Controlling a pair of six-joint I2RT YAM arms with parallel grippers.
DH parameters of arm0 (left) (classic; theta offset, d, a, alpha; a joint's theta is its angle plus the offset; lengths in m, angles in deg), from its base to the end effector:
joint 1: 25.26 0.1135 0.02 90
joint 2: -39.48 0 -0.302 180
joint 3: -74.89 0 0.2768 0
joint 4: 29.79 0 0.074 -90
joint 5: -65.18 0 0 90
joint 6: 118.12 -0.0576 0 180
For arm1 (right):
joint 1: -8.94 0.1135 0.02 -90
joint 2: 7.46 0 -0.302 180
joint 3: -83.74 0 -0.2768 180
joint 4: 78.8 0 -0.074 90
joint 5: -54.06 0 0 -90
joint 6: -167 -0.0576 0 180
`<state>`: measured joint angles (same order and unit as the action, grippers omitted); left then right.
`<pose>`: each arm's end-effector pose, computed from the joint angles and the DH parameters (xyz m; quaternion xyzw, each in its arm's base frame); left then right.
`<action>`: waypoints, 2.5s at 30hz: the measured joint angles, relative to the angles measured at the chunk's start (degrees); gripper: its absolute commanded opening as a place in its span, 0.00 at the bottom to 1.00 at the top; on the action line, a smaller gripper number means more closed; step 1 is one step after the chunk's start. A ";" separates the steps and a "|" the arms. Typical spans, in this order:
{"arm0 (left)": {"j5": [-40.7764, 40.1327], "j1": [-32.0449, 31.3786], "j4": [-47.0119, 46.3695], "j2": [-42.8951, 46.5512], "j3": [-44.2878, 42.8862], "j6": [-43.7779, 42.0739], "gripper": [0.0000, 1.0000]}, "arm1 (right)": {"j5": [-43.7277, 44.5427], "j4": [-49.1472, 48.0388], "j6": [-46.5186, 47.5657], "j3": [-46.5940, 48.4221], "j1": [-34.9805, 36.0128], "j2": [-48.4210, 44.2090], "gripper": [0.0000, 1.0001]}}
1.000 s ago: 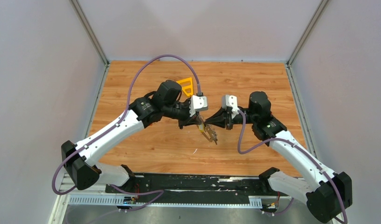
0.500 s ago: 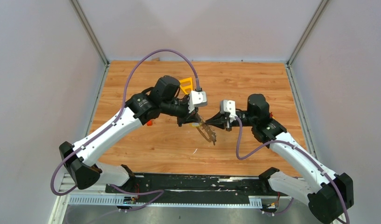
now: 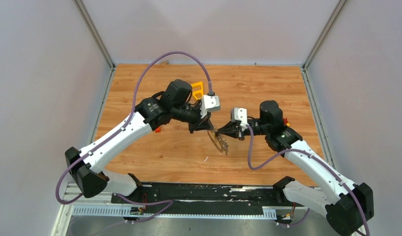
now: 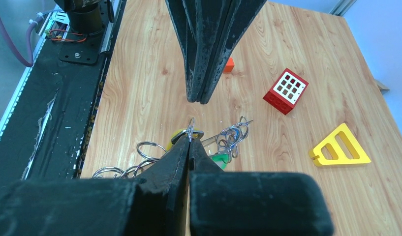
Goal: Put the keys on the keyring
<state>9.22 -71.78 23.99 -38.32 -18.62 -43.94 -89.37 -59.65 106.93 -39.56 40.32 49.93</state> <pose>0.1957 -0.2533 0.4086 0.5546 0.6692 -0.3646 0.3340 0.1773 0.1623 0.3278 -0.5950 0.4971 0.3744 0.5087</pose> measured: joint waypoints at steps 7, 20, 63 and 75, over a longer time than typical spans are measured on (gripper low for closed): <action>-0.96 0.00 -5.68 3.96 9.35 -3.72 0.44 | 0.17 0.66 0.20 0.00 -0.02 -1.44 0.00; 1.09 0.00 -20.22 9.84 20.09 -5.95 0.57 | 0.00 0.70 -1.77 0.13 -0.57 -1.55 0.00; 2.56 0.00 -19.76 4.24 18.12 -8.07 0.00 | -0.28 0.98 -2.36 0.13 -1.14 -1.55 0.00; 1.86 0.00 -15.32 1.90 14.29 -8.63 0.00 | -0.28 1.22 -1.95 0.13 -1.18 -1.60 0.00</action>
<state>11.08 -71.78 8.67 -36.42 -4.33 -52.57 -89.66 -58.42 104.99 -39.43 39.14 48.33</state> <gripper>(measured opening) 0.006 0.013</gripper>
